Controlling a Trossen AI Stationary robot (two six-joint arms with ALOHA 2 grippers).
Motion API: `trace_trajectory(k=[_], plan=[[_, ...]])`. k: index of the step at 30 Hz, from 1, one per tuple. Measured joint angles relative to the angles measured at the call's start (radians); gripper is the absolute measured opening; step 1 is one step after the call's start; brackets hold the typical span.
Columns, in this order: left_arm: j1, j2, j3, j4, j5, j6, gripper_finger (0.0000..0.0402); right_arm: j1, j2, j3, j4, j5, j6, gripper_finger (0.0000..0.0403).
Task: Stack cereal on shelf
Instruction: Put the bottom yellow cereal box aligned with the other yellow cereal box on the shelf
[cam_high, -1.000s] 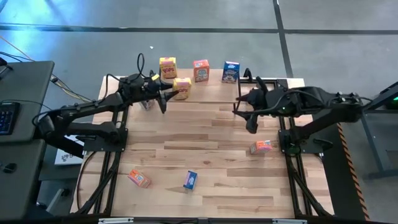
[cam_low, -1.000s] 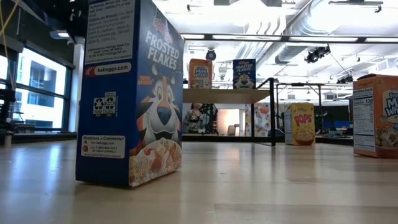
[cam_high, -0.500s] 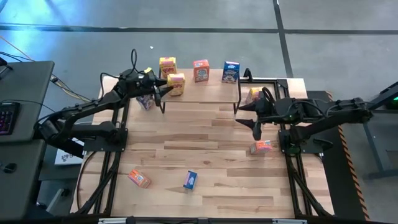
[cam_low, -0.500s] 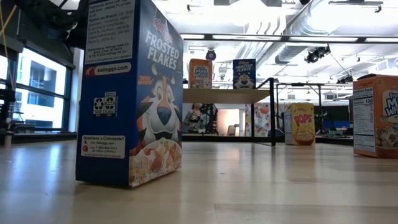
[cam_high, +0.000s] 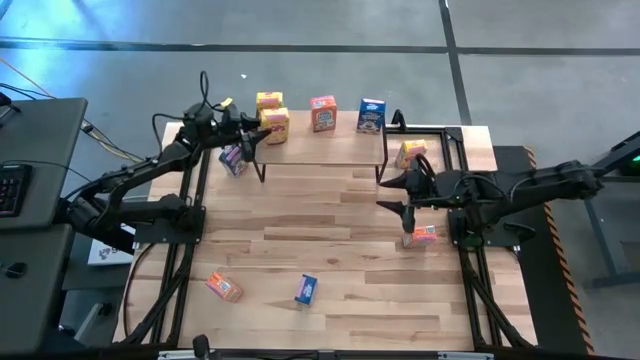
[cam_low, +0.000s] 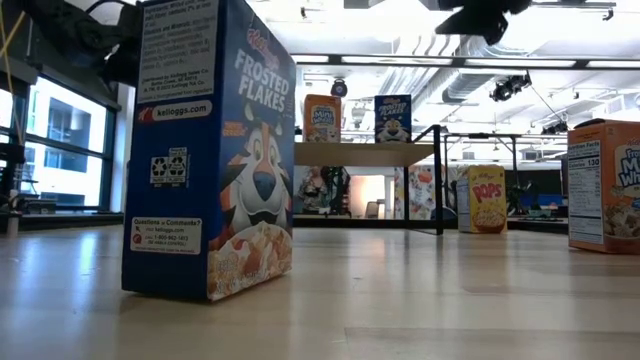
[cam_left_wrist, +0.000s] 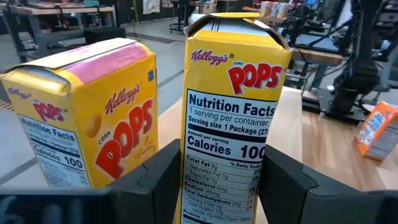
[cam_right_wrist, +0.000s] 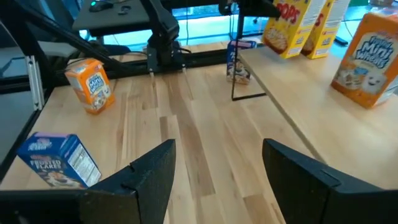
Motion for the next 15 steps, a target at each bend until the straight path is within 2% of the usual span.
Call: trace_trajectory(k=[6,15], plan=[[0.022,0.018,0.000,0.001,0.033,0.002,0.0170,0.000,-0.052,-0.139,0.117,-0.002,0.001,0.0232],[0.025,0.018,0.000,0.009,0.059,0.002,0.0170,0.000,-0.258,-0.330,0.207,-0.003,0.004,0.0232]])
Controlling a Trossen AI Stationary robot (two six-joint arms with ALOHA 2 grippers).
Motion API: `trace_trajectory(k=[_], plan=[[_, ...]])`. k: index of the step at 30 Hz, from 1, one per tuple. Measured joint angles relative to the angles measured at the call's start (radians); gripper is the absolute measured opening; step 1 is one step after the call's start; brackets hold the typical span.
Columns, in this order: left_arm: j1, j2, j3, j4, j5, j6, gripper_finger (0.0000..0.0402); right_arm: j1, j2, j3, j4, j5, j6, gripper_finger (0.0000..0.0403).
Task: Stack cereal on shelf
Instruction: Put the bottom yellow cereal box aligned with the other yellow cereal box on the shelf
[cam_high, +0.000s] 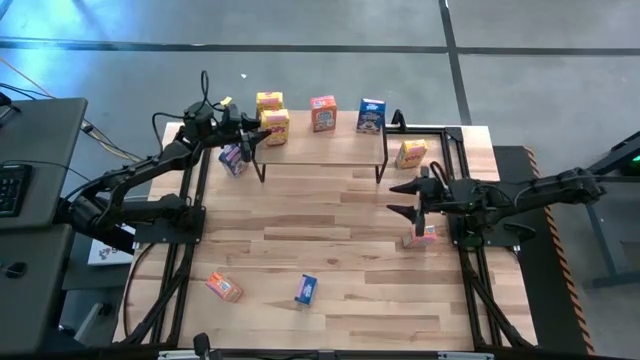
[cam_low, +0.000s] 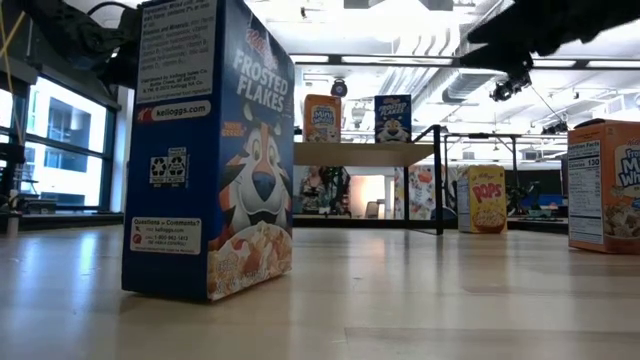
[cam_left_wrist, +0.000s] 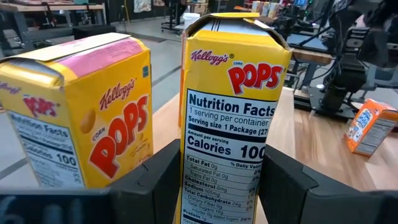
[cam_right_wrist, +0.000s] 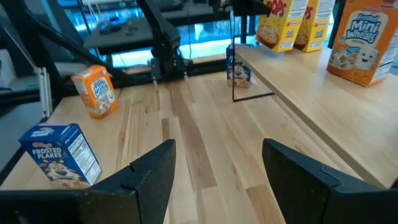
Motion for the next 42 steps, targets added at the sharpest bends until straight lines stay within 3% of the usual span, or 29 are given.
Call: trace_trajectory(k=[22,42], plan=[[0.000,0.000,0.000,0.001,0.012,0.037,0.0170,-0.028,-0.397,-0.344,0.131,0.053,0.009,0.0232],[0.000,0.000,0.000,0.000,0.021,0.030,0.0170,-0.133,-0.435,-0.388,0.022,0.008,0.024,0.0232]])
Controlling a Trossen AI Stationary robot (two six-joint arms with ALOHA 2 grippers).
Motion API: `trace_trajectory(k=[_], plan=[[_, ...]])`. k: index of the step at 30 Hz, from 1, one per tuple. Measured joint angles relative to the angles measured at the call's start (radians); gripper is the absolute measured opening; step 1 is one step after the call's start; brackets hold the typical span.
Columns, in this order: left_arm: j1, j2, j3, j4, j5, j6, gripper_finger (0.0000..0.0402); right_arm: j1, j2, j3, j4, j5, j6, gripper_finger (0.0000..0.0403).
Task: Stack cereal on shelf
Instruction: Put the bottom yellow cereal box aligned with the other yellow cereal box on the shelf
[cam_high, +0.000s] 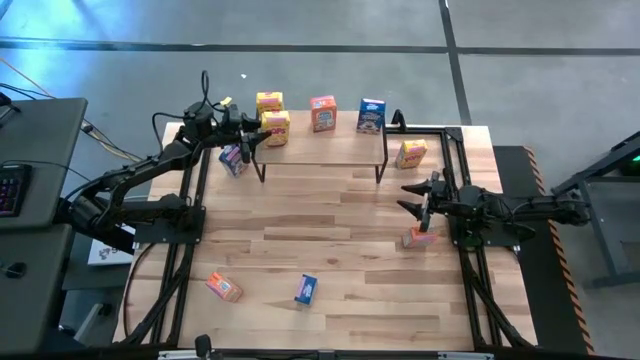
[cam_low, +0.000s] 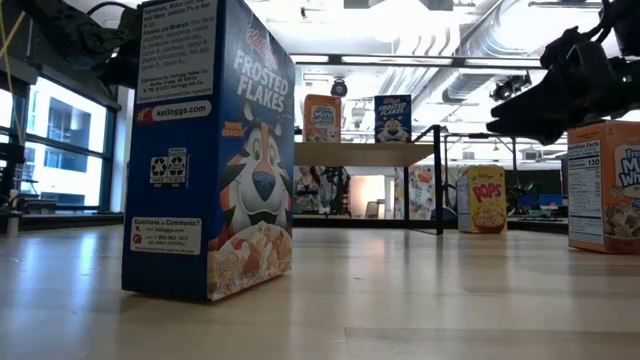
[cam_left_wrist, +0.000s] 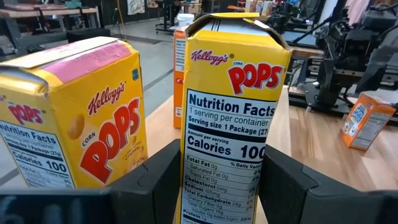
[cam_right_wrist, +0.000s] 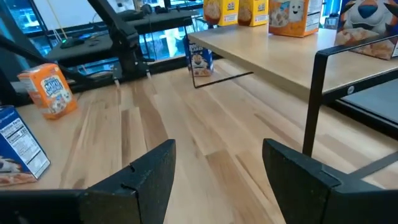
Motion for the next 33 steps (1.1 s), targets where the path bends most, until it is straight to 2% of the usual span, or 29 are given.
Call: trace_trajectory(k=[15,20,33], plan=[[0.002,0.000,0.000,-0.002,-0.001,0.111,0.0170,0.000,0.002,0.000,-0.066,-0.004,0.023,0.0232],[0.014,0.000,0.000,-0.002,-0.002,0.118,0.0170,0.000,0.002,0.000,-0.066,0.023,0.029,0.0232],[0.021,0.000,0.001,-0.033,-0.002,0.146,0.0170,0.000,0.002,0.000,-0.068,-0.012,0.029,0.0232]])
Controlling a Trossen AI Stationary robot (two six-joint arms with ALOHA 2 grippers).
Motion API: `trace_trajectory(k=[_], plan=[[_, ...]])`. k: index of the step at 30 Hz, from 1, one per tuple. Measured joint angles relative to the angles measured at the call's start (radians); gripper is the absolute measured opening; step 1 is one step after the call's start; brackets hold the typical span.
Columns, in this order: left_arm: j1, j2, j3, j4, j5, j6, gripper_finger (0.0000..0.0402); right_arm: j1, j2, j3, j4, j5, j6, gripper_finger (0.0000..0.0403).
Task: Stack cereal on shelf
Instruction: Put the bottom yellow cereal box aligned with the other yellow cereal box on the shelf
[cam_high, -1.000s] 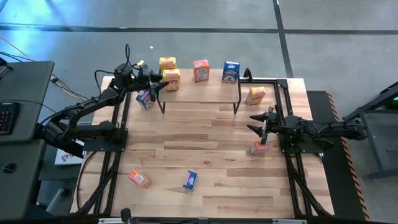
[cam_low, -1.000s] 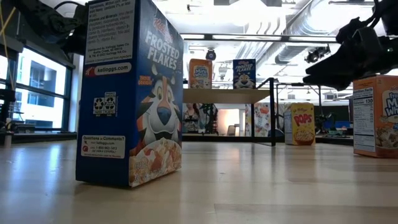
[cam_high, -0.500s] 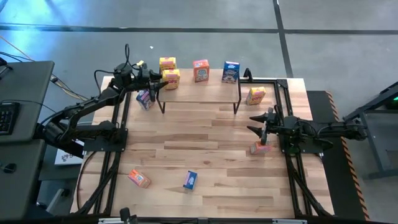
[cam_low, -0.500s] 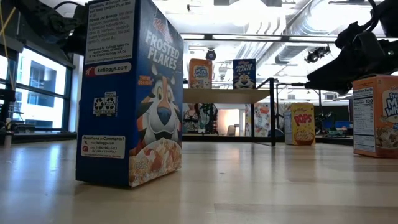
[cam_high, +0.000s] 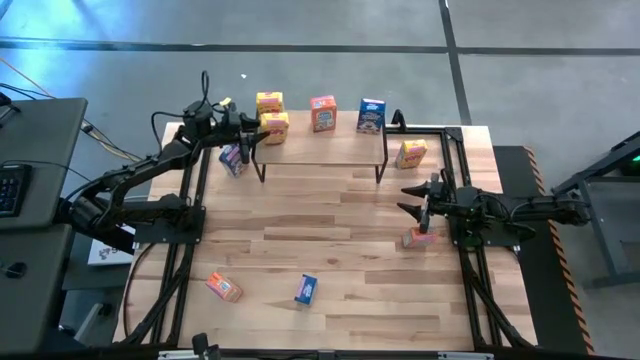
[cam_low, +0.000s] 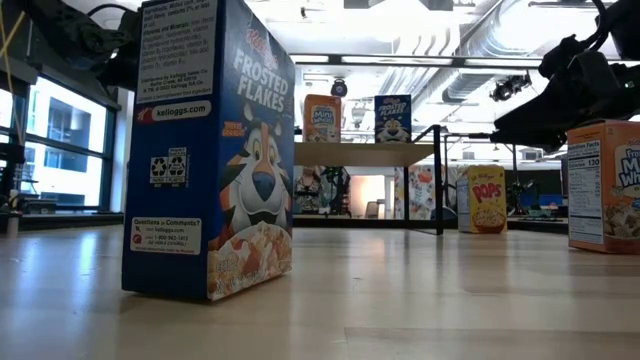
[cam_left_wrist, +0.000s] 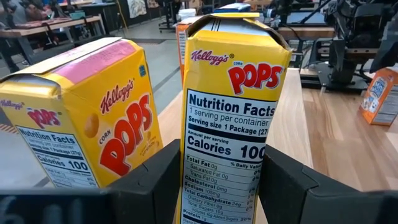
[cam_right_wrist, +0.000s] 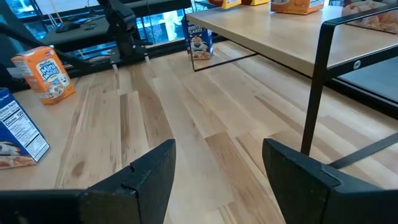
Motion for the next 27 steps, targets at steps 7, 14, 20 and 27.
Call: trace_trajectory(k=[7,14,20,27], plan=[[0.000,0.000,0.000,0.001,0.000,0.016,0.0170,0.000,0.000,0.000,0.000,0.000,0.000,0.0232],[0.000,0.000,0.000,0.002,-0.027,0.010,0.0170,0.000,0.000,0.000,0.000,0.000,0.000,0.0232],[0.000,0.016,0.000,0.010,-0.062,0.014,0.0170,0.000,0.000,0.000,0.000,0.000,0.000,0.0232],[0.003,0.066,0.001,0.055,-0.021,0.004,0.0170,0.000,0.000,0.000,-0.001,0.001,0.000,0.0232]])
